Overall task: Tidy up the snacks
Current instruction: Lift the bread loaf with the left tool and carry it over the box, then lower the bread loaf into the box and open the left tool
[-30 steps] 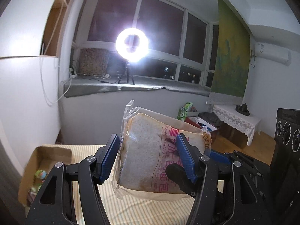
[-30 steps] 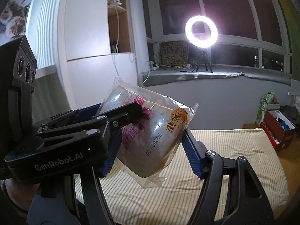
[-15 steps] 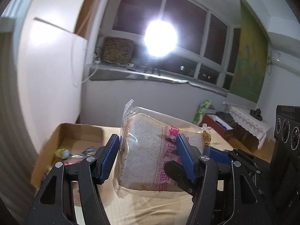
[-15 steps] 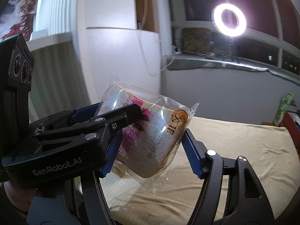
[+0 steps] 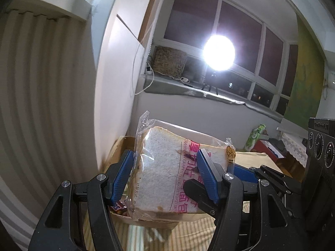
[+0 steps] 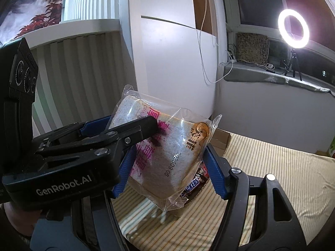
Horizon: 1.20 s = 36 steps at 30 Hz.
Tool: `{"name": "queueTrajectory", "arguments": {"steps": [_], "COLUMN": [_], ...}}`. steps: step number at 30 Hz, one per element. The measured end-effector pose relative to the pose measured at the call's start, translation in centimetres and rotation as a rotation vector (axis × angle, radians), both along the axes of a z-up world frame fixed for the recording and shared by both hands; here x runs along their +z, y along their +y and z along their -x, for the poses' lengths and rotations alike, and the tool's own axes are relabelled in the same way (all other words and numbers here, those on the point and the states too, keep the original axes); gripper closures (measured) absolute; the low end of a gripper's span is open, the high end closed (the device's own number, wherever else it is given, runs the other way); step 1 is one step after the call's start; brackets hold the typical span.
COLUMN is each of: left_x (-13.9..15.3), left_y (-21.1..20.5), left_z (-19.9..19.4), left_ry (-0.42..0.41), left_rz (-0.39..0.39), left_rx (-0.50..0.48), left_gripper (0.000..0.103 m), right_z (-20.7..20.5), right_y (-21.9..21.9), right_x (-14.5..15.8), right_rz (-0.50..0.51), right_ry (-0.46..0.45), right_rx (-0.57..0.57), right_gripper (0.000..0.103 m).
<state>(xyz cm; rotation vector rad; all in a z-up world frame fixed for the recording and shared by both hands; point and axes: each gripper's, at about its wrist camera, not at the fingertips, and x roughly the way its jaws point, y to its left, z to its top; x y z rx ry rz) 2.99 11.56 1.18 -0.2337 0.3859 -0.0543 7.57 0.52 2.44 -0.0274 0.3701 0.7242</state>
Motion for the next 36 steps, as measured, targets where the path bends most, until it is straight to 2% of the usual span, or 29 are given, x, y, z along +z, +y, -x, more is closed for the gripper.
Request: {"name": "queueTrajectory", "arguments": {"steps": [7,12,18,21,23,24,25,29,31,36], "left_x": [0.1,-0.8,-4.3,-6.8,-8.2,-8.5,-8.8,-8.8,-8.1,-6.4], "left_y": [-0.2,0.6,2.1,2.8,3.5,3.8,4.3,5.6,6.0,6.9], "left_z": [-0.5,-2.0,-5.8,-7.7,-8.1,-8.1,-7.8,-6.8,-5.5,-3.0], "left_ry": [-0.002,0.019,0.096,0.159,0.186,0.186,0.182,0.189,0.161,0.111], "left_rz": [-0.008,-0.008,0.025,0.042,0.044,0.045,0.051,0.086,0.093,0.064], "left_rx": [0.000,-0.001,0.003,0.020,0.069,0.093,0.118,0.152,0.162,0.192], "left_gripper": [0.041,0.041,0.041,0.038,0.028,0.025,0.025,0.025,0.025,0.020], "right_z": [-0.4,-2.9,-7.7,-9.5,-9.6,-9.5,-9.4,-8.4,-7.5,-5.7], "right_y": [0.0,1.2,3.0,3.8,3.5,3.3,3.0,2.1,1.9,3.1], "right_x": [0.1,-1.2,-5.2,-7.5,-8.1,-8.0,-7.8,-6.3,-5.8,-4.3], "right_rz": [0.005,0.010,0.045,0.107,0.123,0.122,0.117,0.103,0.104,0.097], "right_ry": [0.002,0.039,0.137,0.191,0.166,0.153,0.133,0.069,0.046,0.004], "right_rx": [0.002,0.006,0.025,0.032,-0.011,-0.017,-0.032,-0.076,-0.091,-0.134], "right_gripper": [0.035,0.035,0.035,0.034,0.029,0.023,0.019,0.017,0.000,0.000]}}
